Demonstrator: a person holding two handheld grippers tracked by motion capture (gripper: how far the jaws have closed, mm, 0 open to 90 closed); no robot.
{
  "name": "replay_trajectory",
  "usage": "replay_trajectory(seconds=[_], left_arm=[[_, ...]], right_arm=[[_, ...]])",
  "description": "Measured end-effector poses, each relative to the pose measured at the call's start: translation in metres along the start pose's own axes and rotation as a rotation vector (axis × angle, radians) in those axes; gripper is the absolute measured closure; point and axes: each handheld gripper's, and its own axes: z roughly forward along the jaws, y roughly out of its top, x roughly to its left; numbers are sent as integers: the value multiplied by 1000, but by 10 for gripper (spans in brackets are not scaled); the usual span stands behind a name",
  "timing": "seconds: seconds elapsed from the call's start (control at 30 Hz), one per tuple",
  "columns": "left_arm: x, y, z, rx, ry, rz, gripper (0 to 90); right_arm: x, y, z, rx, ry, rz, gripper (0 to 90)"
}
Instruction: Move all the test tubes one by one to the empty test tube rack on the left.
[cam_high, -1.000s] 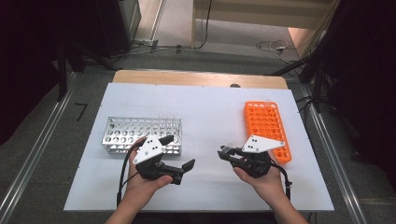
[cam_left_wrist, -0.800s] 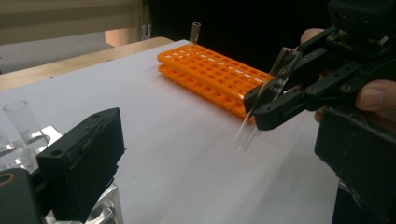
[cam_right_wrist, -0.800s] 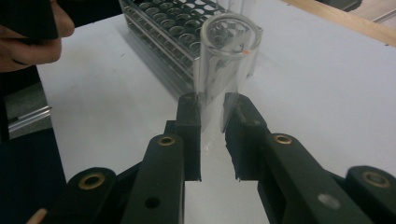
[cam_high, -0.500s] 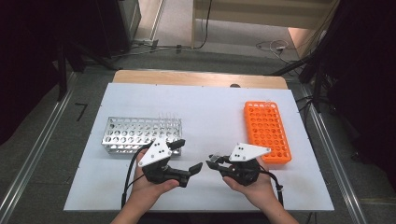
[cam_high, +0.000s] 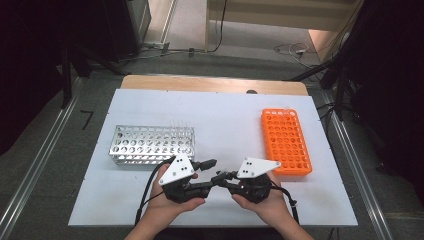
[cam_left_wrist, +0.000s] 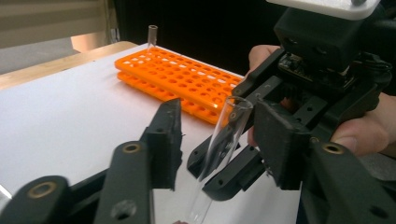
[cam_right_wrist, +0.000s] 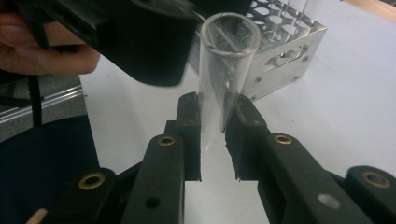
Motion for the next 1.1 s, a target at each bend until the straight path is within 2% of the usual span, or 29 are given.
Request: replay_trajectory(seconds=[0.37, 0.67, 0.93, 1.1], left_arm=[[-7, -1, 7, 23, -15, 45, 706], [-8, -1, 7, 21, 9, 74, 738], [-7, 0, 4, 7, 29, 70, 759], [-1, 2, 1, -8, 42, 47, 760]], right_arm=[[8, 3, 3, 8, 24, -10, 742], [7, 3, 3, 9, 29, -3, 741], [6, 5, 2, 3, 33, 11, 729], [6, 5, 2, -2, 31, 12, 590]])
